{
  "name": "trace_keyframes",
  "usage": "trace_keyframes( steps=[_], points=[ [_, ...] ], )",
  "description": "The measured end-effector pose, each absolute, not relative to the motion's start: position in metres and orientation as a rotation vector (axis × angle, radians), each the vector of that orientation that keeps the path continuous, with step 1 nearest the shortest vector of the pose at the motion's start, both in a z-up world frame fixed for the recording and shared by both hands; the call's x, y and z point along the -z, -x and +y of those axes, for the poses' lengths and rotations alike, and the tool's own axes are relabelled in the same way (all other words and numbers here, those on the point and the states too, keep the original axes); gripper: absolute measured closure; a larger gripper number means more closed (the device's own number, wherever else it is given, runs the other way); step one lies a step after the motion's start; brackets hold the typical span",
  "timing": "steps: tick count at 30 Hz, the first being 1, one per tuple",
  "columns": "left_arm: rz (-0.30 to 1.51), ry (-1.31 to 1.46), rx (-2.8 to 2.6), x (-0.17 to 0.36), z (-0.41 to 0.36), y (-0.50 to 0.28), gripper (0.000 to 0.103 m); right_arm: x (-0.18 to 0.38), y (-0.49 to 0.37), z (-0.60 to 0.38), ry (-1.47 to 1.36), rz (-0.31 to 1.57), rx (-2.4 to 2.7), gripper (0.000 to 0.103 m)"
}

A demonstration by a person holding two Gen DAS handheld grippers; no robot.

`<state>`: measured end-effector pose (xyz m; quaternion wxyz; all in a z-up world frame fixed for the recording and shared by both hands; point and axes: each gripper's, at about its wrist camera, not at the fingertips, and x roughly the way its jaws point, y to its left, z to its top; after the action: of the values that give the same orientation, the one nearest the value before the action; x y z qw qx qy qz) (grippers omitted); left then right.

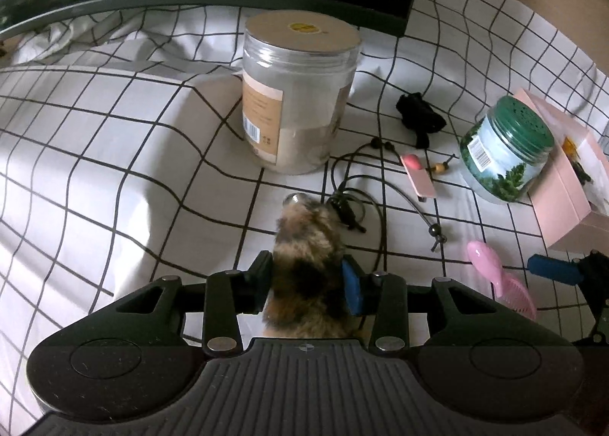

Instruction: Organize soft objects

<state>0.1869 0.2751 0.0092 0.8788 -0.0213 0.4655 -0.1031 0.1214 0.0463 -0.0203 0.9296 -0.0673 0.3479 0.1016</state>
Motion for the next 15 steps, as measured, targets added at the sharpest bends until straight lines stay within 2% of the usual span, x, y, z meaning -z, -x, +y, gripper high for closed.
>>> trace_keyframes(
  steps=[15],
  points=[
    [0.912, -0.048, 0.239, -0.006, 0.269, -0.177, 0.060, 0.020, -0.118, 0.046, 0.143, 0.719, -0.221, 0.000]
  ],
)
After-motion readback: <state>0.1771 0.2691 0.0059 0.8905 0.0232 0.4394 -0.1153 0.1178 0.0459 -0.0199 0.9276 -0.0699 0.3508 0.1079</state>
